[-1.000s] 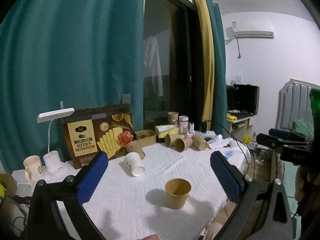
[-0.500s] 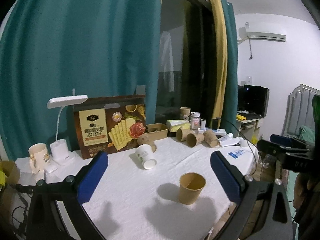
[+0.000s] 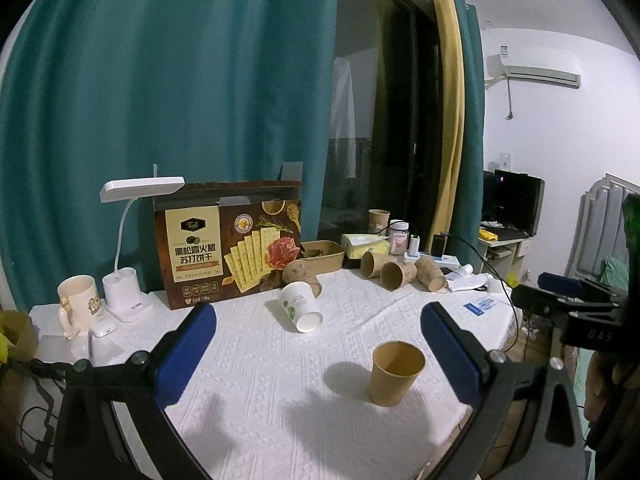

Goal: Flip cup upright

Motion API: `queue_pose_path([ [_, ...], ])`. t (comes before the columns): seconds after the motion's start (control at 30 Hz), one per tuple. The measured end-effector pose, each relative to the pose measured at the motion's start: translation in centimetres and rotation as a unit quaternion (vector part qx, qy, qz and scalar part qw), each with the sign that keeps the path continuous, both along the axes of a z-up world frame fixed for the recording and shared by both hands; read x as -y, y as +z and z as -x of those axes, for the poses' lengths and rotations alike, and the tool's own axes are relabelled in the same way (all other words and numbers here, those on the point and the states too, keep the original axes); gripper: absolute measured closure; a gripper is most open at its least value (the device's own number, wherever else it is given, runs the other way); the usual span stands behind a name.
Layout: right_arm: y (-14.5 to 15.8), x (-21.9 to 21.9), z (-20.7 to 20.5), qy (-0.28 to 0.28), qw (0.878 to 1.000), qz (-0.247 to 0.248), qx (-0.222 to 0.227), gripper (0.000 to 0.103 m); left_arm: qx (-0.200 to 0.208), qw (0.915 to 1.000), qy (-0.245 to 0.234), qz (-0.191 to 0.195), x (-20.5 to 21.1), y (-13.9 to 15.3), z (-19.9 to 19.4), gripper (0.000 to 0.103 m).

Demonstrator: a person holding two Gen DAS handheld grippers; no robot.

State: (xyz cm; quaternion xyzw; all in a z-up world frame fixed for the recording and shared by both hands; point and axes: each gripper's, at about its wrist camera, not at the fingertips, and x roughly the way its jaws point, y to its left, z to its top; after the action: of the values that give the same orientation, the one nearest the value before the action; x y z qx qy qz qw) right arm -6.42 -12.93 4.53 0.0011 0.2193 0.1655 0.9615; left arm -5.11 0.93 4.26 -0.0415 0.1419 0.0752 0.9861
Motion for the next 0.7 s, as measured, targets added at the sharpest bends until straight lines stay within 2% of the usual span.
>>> queue_pose_path([
  [0.7, -0.03, -0.11, -0.15, -0.001, 1.000, 0.000, -0.001, 0.022, -0.002, 1.0000, -0.001, -0.001, 0.14, -0.12, -0.29, 0.001],
])
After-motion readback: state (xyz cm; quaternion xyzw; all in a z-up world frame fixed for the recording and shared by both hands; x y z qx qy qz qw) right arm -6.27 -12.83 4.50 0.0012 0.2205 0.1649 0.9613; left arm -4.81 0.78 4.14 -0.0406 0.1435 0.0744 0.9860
